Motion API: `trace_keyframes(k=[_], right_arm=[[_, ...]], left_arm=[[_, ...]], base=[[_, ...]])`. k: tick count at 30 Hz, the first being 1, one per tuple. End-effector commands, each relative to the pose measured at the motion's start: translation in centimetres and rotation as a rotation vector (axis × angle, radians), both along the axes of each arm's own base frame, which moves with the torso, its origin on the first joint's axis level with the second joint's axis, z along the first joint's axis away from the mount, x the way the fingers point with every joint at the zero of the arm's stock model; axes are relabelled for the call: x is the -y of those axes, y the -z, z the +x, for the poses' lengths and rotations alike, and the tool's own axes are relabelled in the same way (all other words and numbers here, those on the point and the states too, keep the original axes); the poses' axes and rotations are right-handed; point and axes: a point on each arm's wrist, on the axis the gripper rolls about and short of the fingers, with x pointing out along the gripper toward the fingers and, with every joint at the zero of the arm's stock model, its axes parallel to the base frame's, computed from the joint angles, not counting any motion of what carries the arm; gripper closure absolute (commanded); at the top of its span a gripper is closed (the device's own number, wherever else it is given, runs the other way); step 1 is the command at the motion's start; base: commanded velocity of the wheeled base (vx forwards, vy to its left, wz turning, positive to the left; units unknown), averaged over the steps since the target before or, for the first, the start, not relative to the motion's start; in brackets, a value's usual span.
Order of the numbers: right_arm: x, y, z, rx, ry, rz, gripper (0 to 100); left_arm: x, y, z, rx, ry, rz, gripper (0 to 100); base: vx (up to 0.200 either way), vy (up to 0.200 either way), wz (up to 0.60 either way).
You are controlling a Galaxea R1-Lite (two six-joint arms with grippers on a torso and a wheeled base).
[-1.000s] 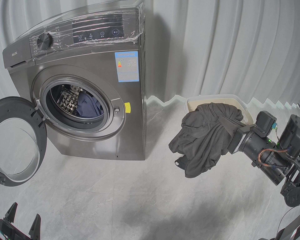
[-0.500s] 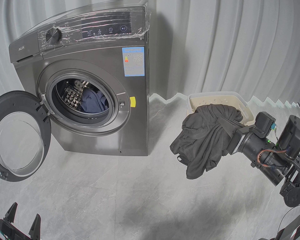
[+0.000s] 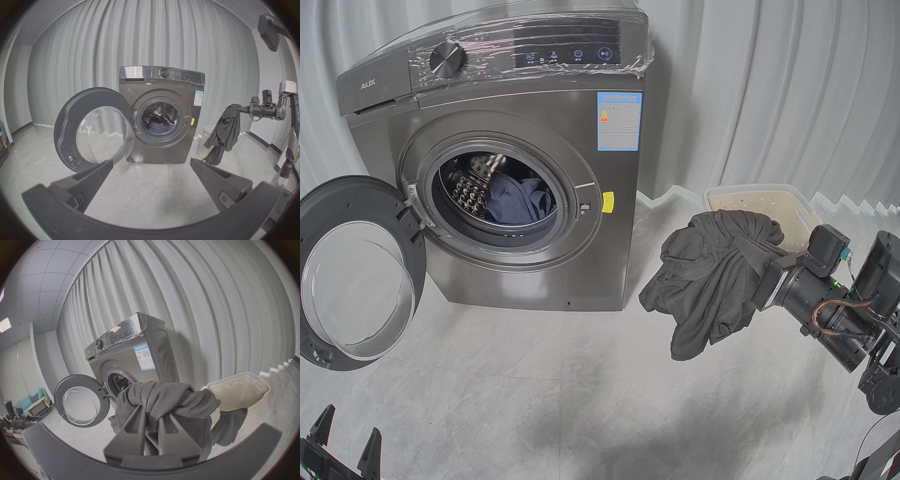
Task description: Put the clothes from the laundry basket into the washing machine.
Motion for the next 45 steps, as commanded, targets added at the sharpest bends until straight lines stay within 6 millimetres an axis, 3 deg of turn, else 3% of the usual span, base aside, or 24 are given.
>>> trace_keyframes(k=[1,7,25,45], right_arm=[[-0.03,0.02,0.01,0.000,-0.001,0.000,100],[-0.01,0.10,-0.01,-0.002,-0.001,-0.002,100],[0.07,0.18,-0.05,-0.005,0.001,-0.003,100],[0.06,0.25,-0.04,-0.007,0.001,-0.005,100]], left_arm=[[0.00,0.44,-0.02,0.002,0.000,-0.002,0],[0.00,0.44,-0.02,0.002,0.000,0.000,0],[0.00,0.44,-0.02,0.002,0.000,0.000,0],[0.00,0.44,-0.02,0.002,0.000,0.000,0]], base=[[0.000,0.200,0.00],[0.000,0.200,0.00],[0.000,0.000,0.00],[0.000,0.180,0.00]])
